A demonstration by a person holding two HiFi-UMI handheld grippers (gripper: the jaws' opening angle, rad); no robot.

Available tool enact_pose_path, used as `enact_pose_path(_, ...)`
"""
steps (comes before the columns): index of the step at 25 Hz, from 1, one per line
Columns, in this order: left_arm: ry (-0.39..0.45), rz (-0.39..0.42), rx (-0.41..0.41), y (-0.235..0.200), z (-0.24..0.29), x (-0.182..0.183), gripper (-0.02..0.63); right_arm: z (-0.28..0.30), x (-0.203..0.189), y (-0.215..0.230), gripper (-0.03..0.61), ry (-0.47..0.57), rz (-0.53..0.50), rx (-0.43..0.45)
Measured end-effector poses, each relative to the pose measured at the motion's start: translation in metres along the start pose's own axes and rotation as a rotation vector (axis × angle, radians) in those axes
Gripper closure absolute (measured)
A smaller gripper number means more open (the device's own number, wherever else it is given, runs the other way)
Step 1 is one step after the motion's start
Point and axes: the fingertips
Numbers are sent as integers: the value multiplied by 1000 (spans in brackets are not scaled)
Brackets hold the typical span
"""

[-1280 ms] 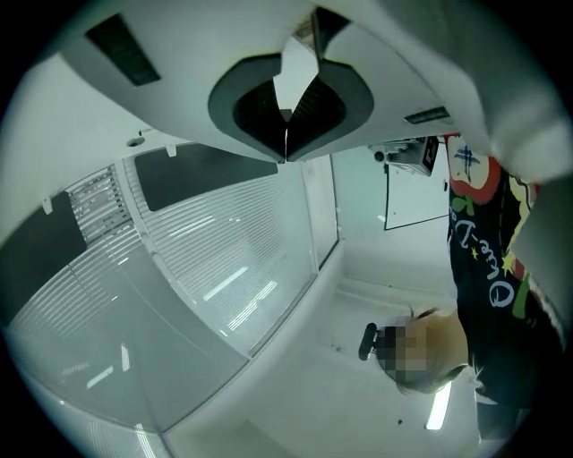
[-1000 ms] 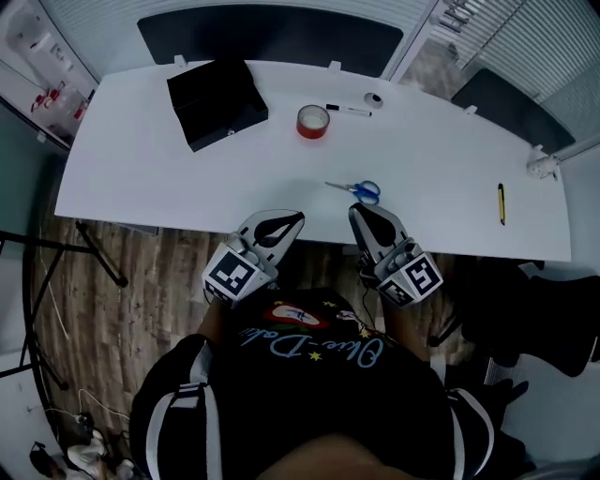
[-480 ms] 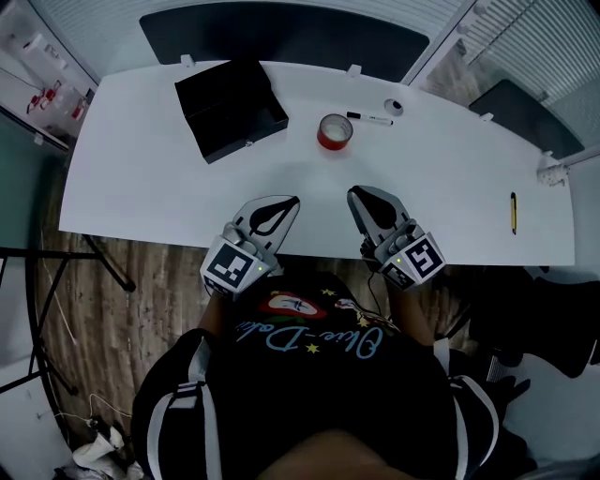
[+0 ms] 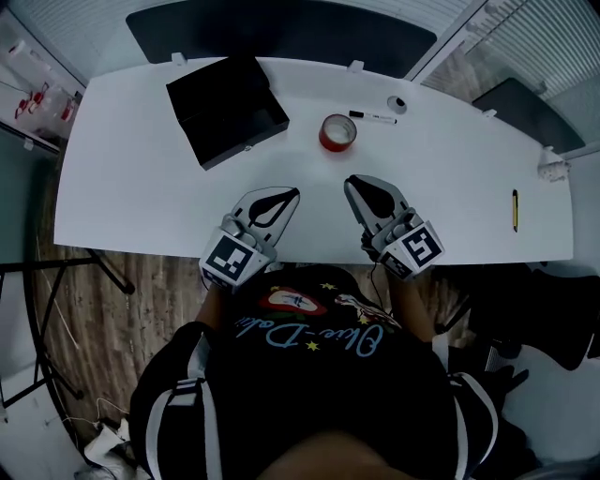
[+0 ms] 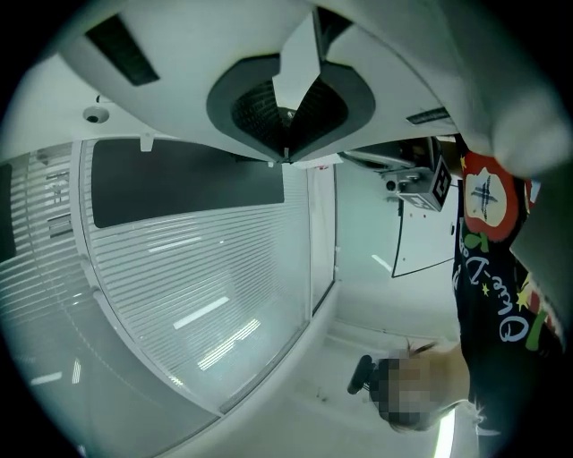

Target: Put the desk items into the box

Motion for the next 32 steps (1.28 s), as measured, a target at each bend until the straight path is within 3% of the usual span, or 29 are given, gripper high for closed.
enact_pose_path(7,2,-22,58,-25,20,7,617,25,-13,43,551,-119,1,25)
enact_pose_path(20,-50,-65,162,-58,38,-3,617,70,-73,93,522,-413,-143,99)
enact_pose_path(27,-61,-91,211,-64,37,-10,617,86,-105,99,485,-536,-247,179)
enact_pose_path(32,-79,-98,246,-67,31,-14,617,93,-129,103,477,-636,-409,207)
Point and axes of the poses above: the fingertips, and each gripper's own axes: z forward along the fingers, y to its right, x out of its top, and after that the axes turned 4 degrees about -y, right-handed
